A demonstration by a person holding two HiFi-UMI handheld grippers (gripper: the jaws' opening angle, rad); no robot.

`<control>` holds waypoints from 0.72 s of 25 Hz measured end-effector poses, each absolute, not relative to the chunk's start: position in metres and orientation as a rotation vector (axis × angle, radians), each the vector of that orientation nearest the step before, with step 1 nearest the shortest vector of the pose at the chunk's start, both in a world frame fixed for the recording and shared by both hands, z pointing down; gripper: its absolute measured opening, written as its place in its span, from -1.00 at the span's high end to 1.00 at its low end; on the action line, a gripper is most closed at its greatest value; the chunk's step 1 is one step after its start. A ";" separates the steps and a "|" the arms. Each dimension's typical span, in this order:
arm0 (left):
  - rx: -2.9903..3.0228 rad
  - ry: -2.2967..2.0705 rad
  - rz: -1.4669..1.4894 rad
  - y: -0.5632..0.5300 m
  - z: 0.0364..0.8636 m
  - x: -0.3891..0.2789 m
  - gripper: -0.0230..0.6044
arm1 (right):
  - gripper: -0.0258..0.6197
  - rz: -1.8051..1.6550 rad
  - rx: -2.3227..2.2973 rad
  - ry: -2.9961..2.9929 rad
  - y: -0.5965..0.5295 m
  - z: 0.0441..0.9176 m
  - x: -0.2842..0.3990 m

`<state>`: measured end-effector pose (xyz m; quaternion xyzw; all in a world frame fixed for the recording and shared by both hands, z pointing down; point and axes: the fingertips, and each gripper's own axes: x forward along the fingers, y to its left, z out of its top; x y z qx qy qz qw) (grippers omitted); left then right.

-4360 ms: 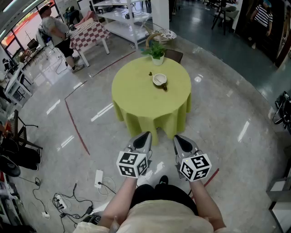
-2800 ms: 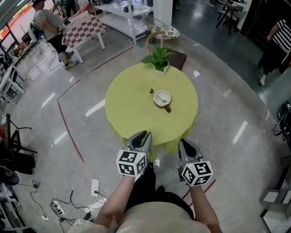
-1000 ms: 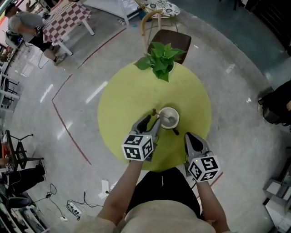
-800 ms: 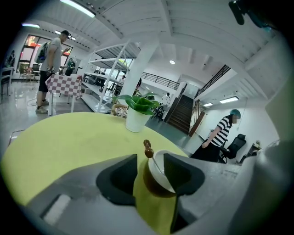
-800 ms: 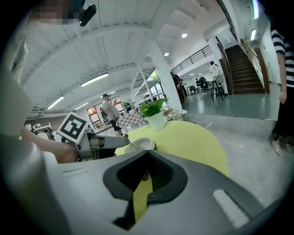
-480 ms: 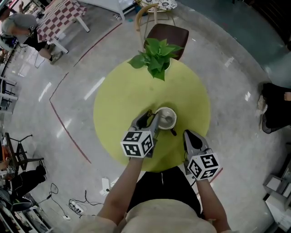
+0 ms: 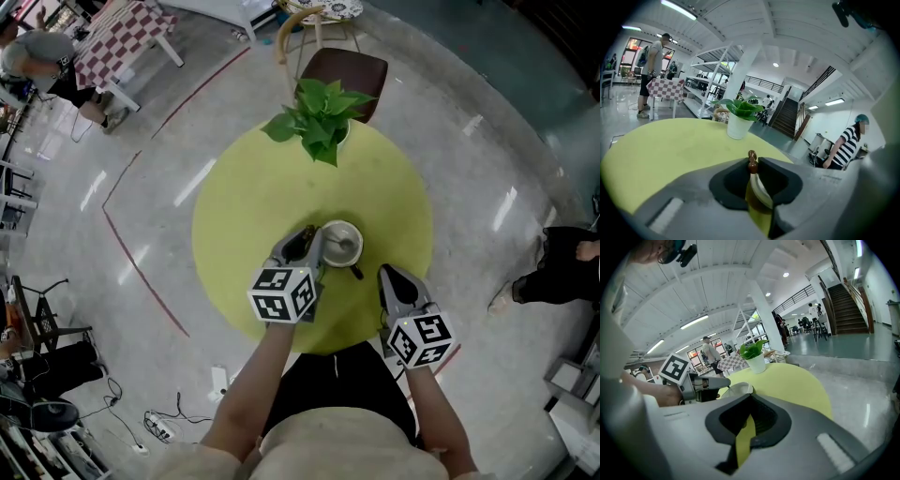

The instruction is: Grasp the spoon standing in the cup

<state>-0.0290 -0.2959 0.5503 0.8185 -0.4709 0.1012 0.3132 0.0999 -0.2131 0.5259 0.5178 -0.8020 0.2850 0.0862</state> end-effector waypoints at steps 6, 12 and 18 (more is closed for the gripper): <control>2.167 -1.243 0.253 -0.296 0.547 -0.030 0.74 | 0.92 0.836 1.546 -2.398 -0.214 0.524 0.100; 2.192 -1.254 0.231 -0.292 0.531 -0.031 0.75 | 0.92 0.825 1.554 -2.403 -0.207 0.519 0.099; 2.218 -1.279 0.197 -0.287 0.512 -0.037 0.75 | 0.92 0.803 1.568 -2.417 -0.200 0.511 0.098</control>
